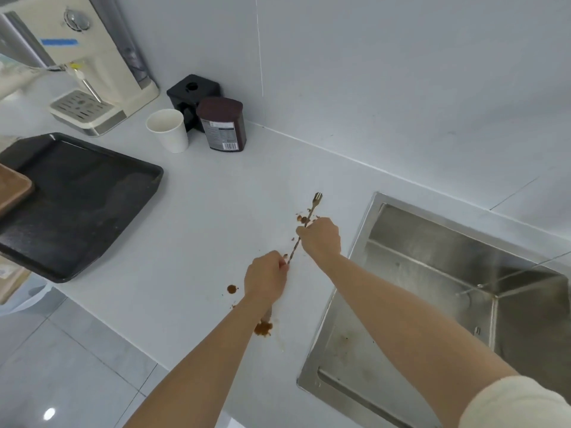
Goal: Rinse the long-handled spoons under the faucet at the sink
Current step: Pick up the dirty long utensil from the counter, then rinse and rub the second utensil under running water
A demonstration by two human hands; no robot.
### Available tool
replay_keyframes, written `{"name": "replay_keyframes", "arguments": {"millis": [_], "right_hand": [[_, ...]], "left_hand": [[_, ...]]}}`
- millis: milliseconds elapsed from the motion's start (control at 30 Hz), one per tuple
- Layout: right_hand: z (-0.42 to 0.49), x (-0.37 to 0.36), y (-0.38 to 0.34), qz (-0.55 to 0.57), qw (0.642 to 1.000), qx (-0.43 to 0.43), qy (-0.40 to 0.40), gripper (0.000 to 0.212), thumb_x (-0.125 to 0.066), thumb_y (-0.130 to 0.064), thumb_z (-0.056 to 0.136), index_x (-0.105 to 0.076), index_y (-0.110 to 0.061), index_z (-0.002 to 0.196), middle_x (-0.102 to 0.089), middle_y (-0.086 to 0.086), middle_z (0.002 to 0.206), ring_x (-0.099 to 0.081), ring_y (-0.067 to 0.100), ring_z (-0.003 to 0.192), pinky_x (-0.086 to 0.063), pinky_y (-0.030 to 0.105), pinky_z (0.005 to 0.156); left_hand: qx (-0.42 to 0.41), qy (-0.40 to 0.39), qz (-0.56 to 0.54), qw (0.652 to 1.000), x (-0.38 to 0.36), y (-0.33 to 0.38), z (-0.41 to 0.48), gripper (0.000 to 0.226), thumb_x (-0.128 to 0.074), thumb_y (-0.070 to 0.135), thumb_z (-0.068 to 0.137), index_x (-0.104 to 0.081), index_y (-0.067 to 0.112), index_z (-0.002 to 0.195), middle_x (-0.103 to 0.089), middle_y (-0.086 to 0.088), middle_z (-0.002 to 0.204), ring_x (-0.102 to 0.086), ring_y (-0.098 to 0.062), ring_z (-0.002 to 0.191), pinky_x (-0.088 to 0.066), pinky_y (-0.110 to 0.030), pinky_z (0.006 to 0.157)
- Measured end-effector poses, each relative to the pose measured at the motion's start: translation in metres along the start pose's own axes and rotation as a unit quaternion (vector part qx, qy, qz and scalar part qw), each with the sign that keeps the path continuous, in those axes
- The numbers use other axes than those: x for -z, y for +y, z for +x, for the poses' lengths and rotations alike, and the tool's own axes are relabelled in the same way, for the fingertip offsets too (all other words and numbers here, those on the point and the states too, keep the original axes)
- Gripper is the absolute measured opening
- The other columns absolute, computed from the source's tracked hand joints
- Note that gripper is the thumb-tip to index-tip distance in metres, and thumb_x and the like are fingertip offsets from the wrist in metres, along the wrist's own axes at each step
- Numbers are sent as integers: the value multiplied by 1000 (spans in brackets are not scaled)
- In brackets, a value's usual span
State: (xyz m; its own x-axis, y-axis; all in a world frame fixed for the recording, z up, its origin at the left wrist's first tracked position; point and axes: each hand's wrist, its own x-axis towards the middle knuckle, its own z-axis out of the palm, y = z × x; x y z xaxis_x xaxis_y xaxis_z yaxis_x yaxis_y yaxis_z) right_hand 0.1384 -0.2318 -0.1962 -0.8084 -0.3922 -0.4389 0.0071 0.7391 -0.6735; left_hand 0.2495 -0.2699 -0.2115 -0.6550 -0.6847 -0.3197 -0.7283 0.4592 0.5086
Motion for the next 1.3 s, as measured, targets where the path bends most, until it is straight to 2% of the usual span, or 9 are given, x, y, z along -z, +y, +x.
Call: {"name": "replay_keyframes", "arguments": {"millis": [167,233,333,567,733,933,1033,1167,1300], "right_hand": [[-17,46,19,27,999,20,35,41,-51,-10,81,-24,-14,49,-28,0,45,-25,14,39,-19,22,40],[-24,67,32,36,997,22,57,45,-51,-7,80,-21,-15,46,-23,0,43,-21,14,39,-17,21,42],[-36,101,56,42,995,5,93,46,-50,-7,80,-23,-15,45,-25,-1,43,-23,14,41,-20,23,44],[-66,164,126,59,984,-45,160,44,-52,-10,82,-29,-18,45,-31,0,47,-28,15,47,-28,25,51],[-86,196,174,157,970,-98,158,33,-55,-12,86,-46,-13,54,-52,5,58,-45,16,54,-40,26,54],[-100,225,208,285,944,-121,112,22,-62,-13,86,-55,-12,65,-54,2,61,-48,10,51,-41,13,42],[-96,242,213,337,927,-122,107,13,-65,-20,85,-59,-10,79,-56,2,69,-51,11,59,-46,17,54],[-80,269,212,444,881,-114,117,36,-59,-21,88,-54,1,117,-60,8,92,-60,21,86,-51,31,80],[-63,290,207,558,818,-90,107,33,-44,-16,96,-47,3,123,-56,15,103,-56,33,106,-46,36,89]], "left_hand": [[-66,-50,-67,994,-7,35,-13,19,-49,16,91,-66,8,93,-60,1,87,-56,-18,84,-40,-22,77],[-100,-92,-82,987,-14,51,-19,22,-48,13,89,-60,13,71,-54,-1,74,-50,-17,71,-38,-19,64],[-129,-144,-84,978,-28,82,-32,18,-49,12,89,-56,10,73,-54,-2,71,-50,-15,67,-35,-12,56],[-204,-235,-78,947,-70,143,-70,19,-52,10,87,-66,1,77,-61,-5,71,-59,-18,68,-50,-31,81],[-250,-288,-58,923,-98,169,-90,33,-56,8,83,-57,21,53,-62,-5,60,-55,-12,54,-50,-29,72],[-261,-299,-47,917,-114,186,-101,29,-59,8,82,-59,20,56,-59,11,43,-52,2,40,-47,-17,59],[-262,-298,-54,916,-113,194,-99,30,-59,7,83,-60,22,57,-61,9,53,-52,3,40,-46,-13,57],[-284,-299,-32,910,-108,204,-93,34,-58,9,84,-60,22,54,-60,8,53,-52,2,43,-47,-17,62],[-303,-289,14,908,-101,216,-83,25,-56,12,87,-68,11,64,-60,4,58,-56,-11,57,-48,-26,74]]}}
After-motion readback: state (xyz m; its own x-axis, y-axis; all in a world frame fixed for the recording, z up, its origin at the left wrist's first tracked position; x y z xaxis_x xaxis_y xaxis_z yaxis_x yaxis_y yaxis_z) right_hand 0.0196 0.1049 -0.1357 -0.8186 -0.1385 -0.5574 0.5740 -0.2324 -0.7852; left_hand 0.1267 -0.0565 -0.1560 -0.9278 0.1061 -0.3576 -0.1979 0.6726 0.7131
